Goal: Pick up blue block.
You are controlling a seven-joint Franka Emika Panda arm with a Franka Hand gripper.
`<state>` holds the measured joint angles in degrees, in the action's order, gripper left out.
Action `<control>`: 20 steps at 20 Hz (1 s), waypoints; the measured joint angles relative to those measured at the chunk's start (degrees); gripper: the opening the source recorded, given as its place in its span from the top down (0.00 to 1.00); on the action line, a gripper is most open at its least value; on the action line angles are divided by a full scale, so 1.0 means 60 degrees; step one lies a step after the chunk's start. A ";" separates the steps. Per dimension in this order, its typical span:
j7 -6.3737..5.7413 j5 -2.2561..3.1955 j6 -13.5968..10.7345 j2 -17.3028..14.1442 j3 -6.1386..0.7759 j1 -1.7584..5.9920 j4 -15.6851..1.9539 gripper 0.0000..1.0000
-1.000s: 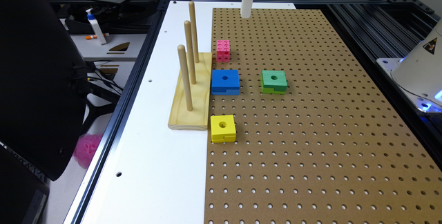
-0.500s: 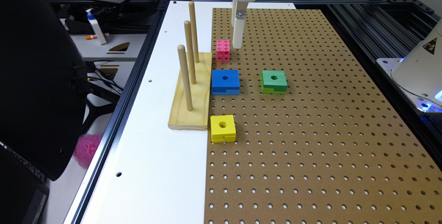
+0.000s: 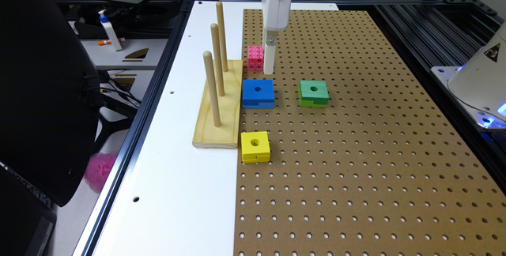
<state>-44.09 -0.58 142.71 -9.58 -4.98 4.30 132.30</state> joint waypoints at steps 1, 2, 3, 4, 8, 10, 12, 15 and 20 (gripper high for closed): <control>-0.0007 0.0000 0.0000 0.0000 -0.0016 0.0000 -0.0010 0.00; -0.0011 0.0000 0.0000 0.0000 -0.0027 0.0000 -0.0016 0.00; -0.0013 0.0000 0.0000 0.0000 -0.0035 0.0000 -0.0018 0.00; -0.0014 0.0000 0.0000 -0.0010 -0.0040 0.0000 -0.0016 0.00; -0.0014 0.0000 0.0611 -0.0687 -0.0047 0.0001 -0.0005 0.00; -0.0014 0.0001 0.1028 -0.1076 -0.0046 0.0002 -0.0019 0.00; -0.0014 0.0001 0.1208 -0.1231 -0.0047 0.0002 -0.0030 0.00; -0.0014 0.0001 0.1219 -0.1265 -0.0046 0.0002 -0.0041 0.00; -0.0014 0.0000 0.1540 -0.1619 -0.0056 0.0003 -0.0079 0.00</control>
<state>-44.17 -0.58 151.95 -19.29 -5.31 4.31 131.82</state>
